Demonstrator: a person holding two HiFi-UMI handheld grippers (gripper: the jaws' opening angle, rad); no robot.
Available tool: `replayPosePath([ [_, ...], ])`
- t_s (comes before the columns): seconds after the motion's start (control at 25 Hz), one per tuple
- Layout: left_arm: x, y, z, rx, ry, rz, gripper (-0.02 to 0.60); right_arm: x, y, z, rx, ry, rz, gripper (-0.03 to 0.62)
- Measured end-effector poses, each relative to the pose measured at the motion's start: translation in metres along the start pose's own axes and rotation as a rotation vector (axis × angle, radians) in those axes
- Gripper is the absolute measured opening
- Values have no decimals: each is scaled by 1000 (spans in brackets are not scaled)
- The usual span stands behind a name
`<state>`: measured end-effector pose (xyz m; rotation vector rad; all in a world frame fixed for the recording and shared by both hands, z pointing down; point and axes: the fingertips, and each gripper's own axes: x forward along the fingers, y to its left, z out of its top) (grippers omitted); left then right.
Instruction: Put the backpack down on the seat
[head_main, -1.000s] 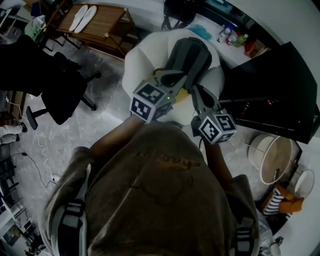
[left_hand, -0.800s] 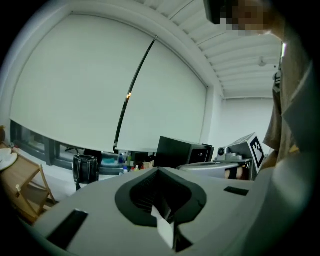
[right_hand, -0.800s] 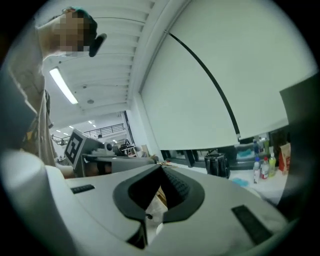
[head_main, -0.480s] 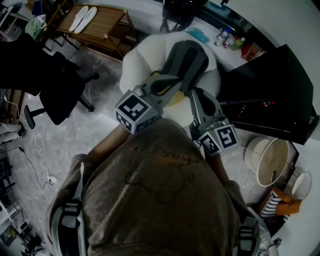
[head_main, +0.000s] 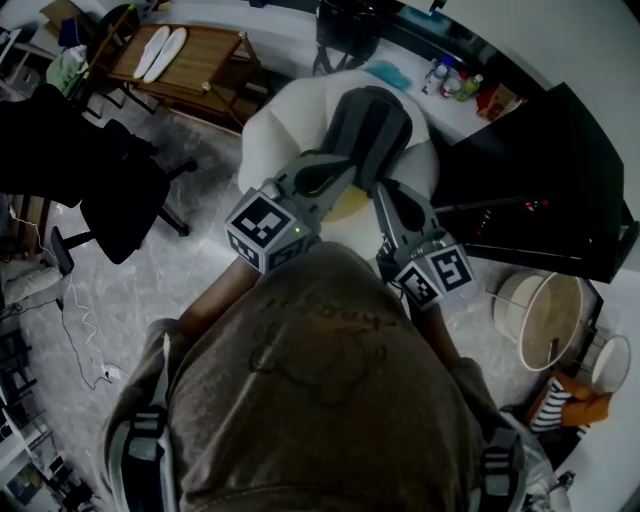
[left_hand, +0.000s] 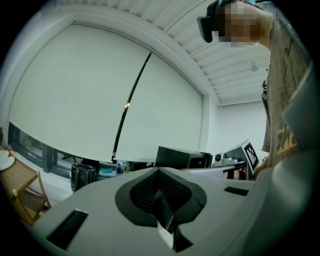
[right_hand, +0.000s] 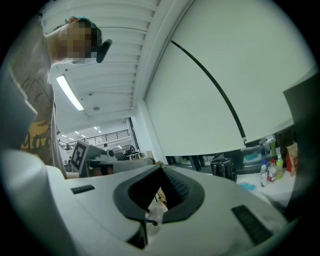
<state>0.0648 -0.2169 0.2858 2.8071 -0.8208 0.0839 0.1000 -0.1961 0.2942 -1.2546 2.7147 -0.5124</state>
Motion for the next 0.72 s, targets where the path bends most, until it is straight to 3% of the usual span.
replayPosePath([
  [0.32, -2, 8, -9, -48, 16, 21, 0, 4, -5, -6, 27, 13, -12, -1],
  [0.72, 2, 9, -12, -43, 19, 44, 0, 3, -9, -11, 46, 30, -16, 0],
])
